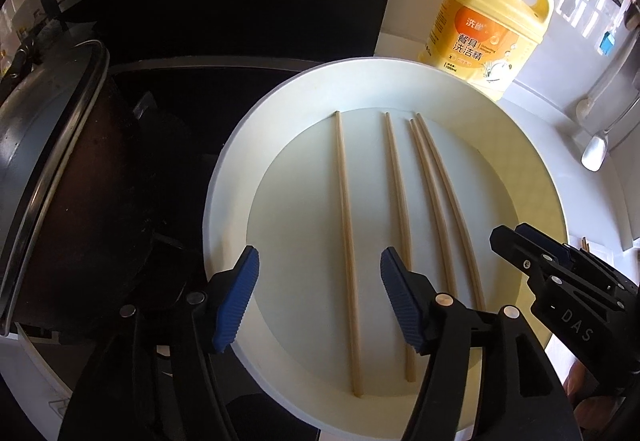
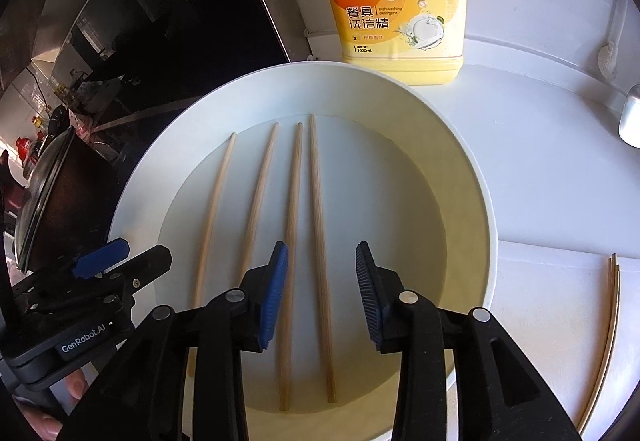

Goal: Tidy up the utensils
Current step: 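Open both tools, dropping the chopsticks into the basin, then move both tools back over the chopsticks on the cutting board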

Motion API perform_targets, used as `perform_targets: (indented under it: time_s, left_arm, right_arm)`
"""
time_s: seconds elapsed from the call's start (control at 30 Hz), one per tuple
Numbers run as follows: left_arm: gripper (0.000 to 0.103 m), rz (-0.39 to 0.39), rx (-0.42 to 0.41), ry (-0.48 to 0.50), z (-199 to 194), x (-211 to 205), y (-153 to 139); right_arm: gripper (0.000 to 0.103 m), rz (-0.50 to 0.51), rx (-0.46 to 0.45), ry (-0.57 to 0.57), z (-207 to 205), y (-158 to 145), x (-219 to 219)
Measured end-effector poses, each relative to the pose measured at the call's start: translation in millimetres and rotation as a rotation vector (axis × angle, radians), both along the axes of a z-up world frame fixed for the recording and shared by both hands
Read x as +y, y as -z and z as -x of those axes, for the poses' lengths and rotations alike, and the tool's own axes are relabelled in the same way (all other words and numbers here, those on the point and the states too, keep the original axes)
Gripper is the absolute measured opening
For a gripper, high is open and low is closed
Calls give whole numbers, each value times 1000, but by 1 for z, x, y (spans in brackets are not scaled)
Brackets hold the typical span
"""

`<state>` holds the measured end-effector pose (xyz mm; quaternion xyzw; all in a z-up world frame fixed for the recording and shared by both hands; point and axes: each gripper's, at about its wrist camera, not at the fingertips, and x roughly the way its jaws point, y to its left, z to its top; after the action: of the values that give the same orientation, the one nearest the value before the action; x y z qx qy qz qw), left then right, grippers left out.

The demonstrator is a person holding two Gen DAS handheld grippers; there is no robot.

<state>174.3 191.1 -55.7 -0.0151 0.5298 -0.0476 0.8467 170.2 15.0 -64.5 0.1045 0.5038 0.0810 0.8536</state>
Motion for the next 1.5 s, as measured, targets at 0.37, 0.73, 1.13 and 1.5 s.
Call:
perform_targets:
  time_s: [0.37, 0.73, 1.13, 1.5]
  left_arm:
    - [76, -24, -82, 38, 18, 4, -20]
    - [78, 8, -88, 202, 43, -43, -24]
    - [87, 55, -109, 358, 86, -155, -31]
    - [92, 3, -88, 217, 141, -217, -19]
  right_arm:
    - [52, -41, -90, 91, 37, -28, -17]
    - [58, 3, -78, 267, 114, -24, -71]
    - [61, 68, -57, 472, 198, -12, -183]
    - [70, 83, -63, 356, 229, 19, -263]
